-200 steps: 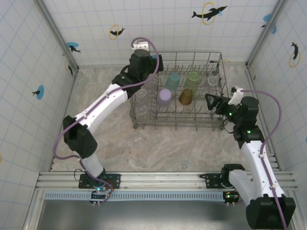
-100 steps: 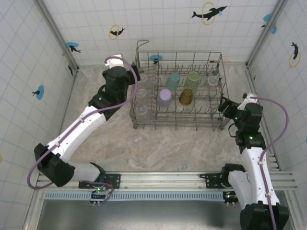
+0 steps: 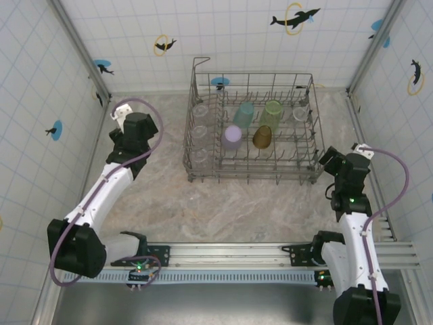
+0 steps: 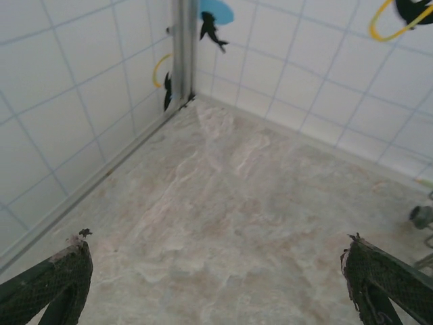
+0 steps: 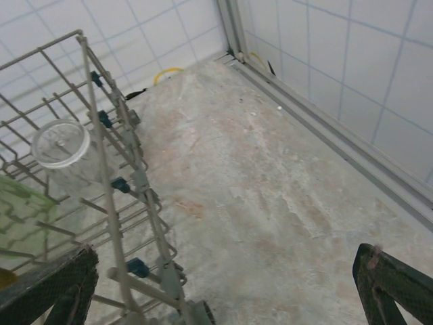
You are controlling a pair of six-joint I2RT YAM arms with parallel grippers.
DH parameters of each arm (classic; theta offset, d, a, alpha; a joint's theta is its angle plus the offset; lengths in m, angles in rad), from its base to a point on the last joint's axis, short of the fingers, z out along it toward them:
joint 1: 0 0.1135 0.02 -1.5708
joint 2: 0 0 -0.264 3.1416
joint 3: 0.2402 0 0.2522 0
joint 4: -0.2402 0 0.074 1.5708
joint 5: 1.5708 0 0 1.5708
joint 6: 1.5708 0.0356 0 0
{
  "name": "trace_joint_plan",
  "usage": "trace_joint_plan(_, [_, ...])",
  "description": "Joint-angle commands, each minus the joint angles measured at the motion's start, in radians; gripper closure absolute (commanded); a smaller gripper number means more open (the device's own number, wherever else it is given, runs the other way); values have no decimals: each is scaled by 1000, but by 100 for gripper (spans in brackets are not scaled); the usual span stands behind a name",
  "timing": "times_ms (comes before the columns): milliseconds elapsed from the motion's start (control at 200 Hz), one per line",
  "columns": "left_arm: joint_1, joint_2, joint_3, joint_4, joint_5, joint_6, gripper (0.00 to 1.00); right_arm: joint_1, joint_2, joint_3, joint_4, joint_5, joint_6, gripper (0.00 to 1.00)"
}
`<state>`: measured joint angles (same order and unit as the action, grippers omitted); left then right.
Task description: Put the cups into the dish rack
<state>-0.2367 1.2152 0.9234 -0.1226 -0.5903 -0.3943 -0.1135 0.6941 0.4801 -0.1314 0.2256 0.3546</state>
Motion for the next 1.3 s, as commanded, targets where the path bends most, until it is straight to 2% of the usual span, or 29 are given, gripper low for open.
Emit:
trace_joint_plan(0, [52,-11,-48,-4,18,-48,2,-9,-11,-33,38,50,-11,0])
trace_joint_plan(130, [99,9,-128,46,12,-41,2,-9,-32,-80,83,74,-33,0])
trace_joint_plan(220, [138,28,-197,79,-8,-122,2,-9,-70,-145,143,105,-36,0])
trace_joint_plan(315, [177,12,-312,212,51,-163,2,-9,-123,-223,228,155,-29,0])
trace_joint_plan(415, [177,-4,-425,378,27,-90,2,-9,-178,-307,317,174,-47,0])
trace_joint_plan(550, [181,35,-501,496,24,4,2,-9,-206,-366,360,192,-75,0])
trace_joint_plan(821, [181,147,-613,733,25,116,2,-9,-192,-442,453,249,-64,0])
trace_joint_plan(1001, [190,153,-724,932,45,189,2,-2,-165,-509,572,287,-30,0])
trace_joint_plan(1166, [210,203,-860,1203,146,236,3,22,-129,-586,762,306,-31,0])
trace_joint_plan(1236, [213,254,-922,1388,220,272,2,36,-88,-595,805,320,-38,0])
trace_joint_plan(1296, [214,259,-907,1343,285,293,2,48,-49,-595,832,320,-41,0])
